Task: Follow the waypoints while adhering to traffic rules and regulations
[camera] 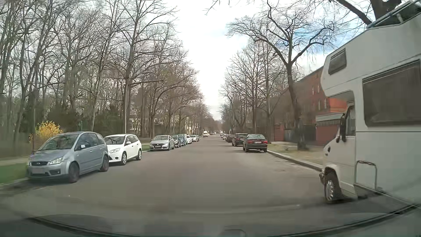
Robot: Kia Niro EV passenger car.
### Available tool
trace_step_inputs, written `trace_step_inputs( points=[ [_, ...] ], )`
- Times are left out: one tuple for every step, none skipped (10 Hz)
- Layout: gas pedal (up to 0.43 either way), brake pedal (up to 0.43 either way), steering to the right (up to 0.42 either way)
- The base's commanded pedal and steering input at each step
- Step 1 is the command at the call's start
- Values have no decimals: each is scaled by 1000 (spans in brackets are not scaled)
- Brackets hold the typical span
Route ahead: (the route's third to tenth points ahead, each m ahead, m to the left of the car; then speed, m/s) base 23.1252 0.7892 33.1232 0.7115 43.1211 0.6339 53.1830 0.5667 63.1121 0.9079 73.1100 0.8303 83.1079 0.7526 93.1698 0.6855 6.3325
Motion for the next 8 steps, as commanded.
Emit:
trace_step_inputs(
  points=[
    [39,0,1],
    [39,0,1],
    [39,0,2],
    [39,0,4],
    [39,0,4],
    [39,0,4],
    [47,0,4],
    [47,0,4]
  ],
)
